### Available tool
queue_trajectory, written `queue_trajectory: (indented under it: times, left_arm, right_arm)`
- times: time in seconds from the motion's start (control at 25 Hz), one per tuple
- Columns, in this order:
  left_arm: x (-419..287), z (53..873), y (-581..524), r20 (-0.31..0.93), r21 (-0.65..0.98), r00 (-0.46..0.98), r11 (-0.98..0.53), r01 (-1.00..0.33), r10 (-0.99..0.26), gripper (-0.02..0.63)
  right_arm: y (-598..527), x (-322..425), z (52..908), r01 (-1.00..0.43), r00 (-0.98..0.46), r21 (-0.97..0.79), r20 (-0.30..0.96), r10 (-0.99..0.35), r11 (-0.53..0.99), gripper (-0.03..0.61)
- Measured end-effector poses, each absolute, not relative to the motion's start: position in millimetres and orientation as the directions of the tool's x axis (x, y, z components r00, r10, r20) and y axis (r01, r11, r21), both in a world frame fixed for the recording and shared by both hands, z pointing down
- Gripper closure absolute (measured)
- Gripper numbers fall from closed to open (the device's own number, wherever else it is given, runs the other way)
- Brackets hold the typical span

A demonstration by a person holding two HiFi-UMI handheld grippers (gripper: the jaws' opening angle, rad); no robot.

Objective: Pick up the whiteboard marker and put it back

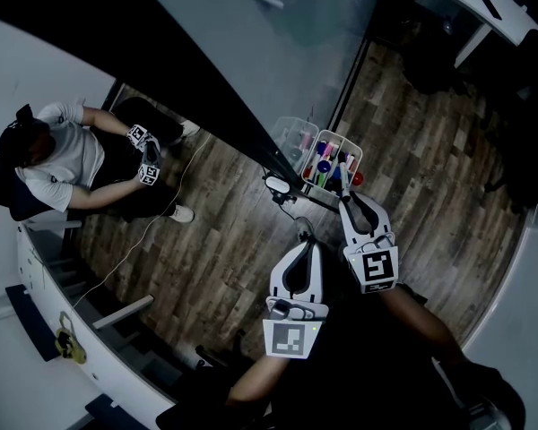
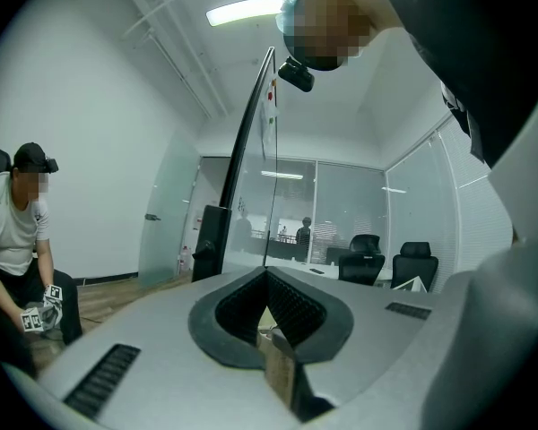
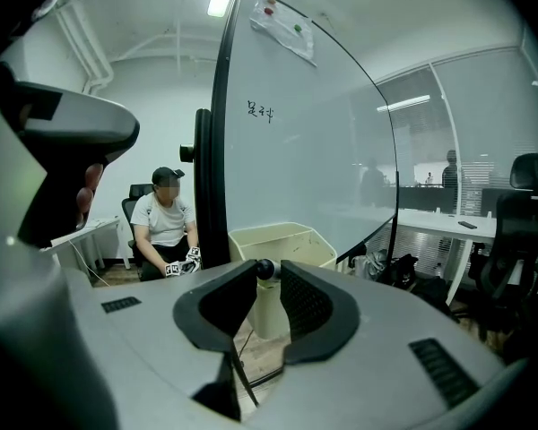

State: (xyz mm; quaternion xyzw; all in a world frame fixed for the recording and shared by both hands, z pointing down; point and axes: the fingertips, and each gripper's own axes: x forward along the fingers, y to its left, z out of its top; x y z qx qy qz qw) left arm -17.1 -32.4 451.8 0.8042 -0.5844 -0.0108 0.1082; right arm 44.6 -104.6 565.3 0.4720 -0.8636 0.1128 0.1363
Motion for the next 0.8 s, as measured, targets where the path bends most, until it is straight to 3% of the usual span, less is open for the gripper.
queue_trajectory:
  times: [0.8]
  left_arm:
    - [-11.9,449.0,-33.2,0.105,0.192,0.291,-0.267,-0.944,-0.951,0.612]
  right_arm:
    - [-101.4,54.9,544.9,-0.817,-0.567,-0.085,0.296,-0.768,0.570,0.499]
